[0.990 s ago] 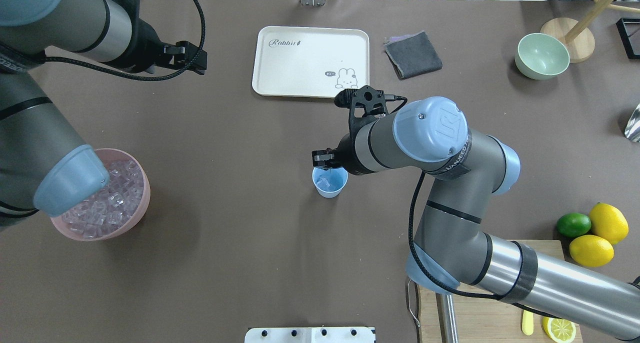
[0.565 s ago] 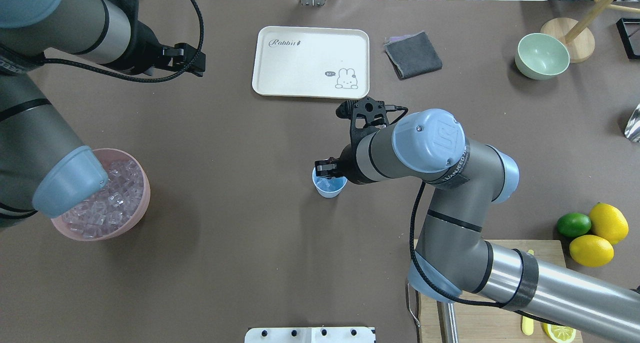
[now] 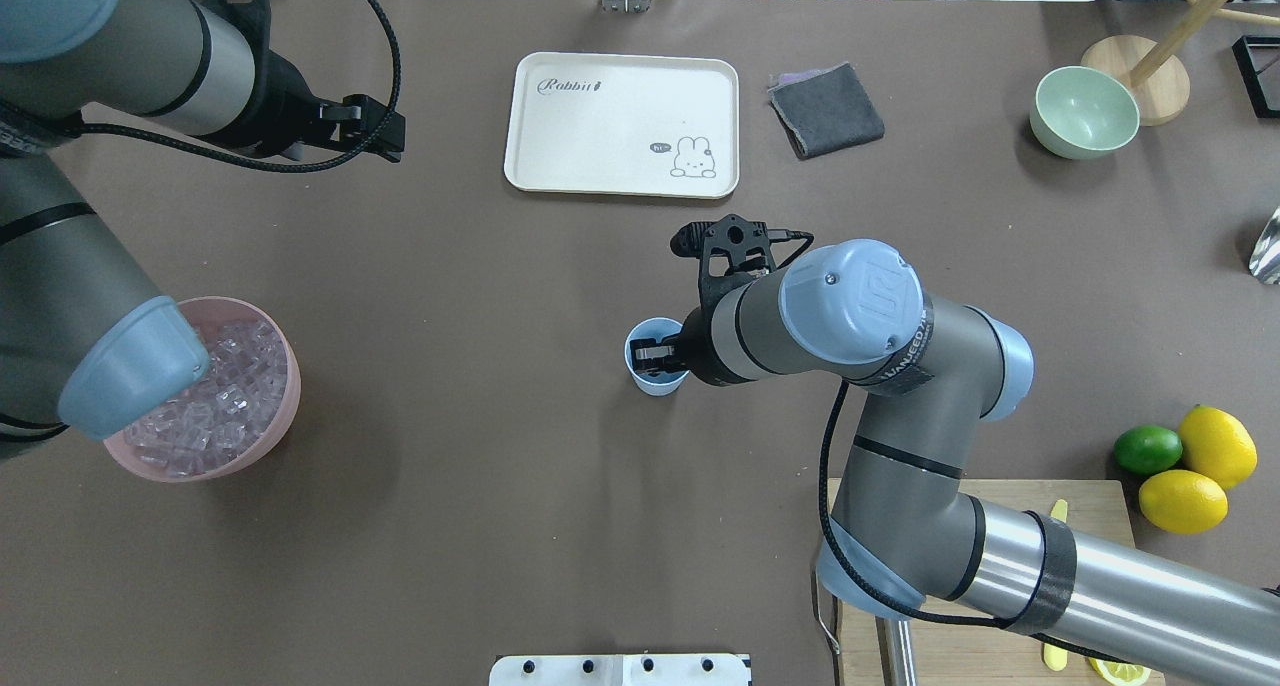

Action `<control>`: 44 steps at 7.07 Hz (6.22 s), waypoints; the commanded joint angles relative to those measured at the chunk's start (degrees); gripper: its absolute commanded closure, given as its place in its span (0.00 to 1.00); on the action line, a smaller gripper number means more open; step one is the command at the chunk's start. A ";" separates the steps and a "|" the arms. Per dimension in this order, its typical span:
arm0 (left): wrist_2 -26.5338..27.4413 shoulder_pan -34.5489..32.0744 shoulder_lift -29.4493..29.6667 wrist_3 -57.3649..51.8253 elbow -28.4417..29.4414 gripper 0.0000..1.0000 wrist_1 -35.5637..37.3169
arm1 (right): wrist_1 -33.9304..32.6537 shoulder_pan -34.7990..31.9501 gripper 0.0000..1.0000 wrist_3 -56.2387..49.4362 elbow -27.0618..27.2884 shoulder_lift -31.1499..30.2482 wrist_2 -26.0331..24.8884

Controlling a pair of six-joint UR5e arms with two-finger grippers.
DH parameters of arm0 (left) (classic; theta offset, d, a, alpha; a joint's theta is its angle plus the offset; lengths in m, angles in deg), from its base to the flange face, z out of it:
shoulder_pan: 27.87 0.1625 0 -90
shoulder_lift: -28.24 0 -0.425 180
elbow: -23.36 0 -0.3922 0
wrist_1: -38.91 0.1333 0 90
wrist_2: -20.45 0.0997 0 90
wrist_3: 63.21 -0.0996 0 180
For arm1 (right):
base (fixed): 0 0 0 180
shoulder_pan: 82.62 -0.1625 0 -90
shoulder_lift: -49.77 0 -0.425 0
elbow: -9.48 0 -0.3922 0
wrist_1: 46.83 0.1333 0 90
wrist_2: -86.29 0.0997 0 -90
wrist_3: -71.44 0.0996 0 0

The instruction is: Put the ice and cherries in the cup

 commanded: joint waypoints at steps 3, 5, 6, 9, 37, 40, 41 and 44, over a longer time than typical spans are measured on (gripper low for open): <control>0.01 -1.72 -1.63 -0.35 -1.50 0.02 -0.26 | -1.95 -11.59 0.00 0.69 2.64 -1.48 13.20; 0.01 -3.92 -7.49 -1.32 -5.08 0.02 -2.35 | -4.07 -21.87 0.00 -2.37 3.53 -5.25 25.42; 0.01 -7.32 -8.14 -1.32 -5.45 0.02 -4.20 | -4.07 -24.44 0.00 -6.74 3.53 -7.80 27.03; 0.54 -10.68 -12.26 -1.14 -4.93 0.02 -7.82 | -4.24 -30.95 0.00 -13.86 3.36 -13.95 29.95; -22.31 -42.86 -31.35 -51.94 15.73 0.02 -6.77 | -30.61 -63.66 0.00 -68.66 -0.95 -35.69 29.86; -22.31 -42.86 -31.35 -51.94 15.90 0.02 -6.68 | -30.61 -63.66 0.00 -68.57 -0.86 -35.68 29.95; -22.22 -42.78 -31.44 -51.94 16.16 0.02 -6.68 | -30.61 -63.66 0.00 -68.66 -0.78 -35.68 30.04; -22.31 -42.51 -32.67 -52.30 16.34 0.02 -6.77 | -30.61 -63.66 0.00 -68.75 -0.69 -35.68 30.30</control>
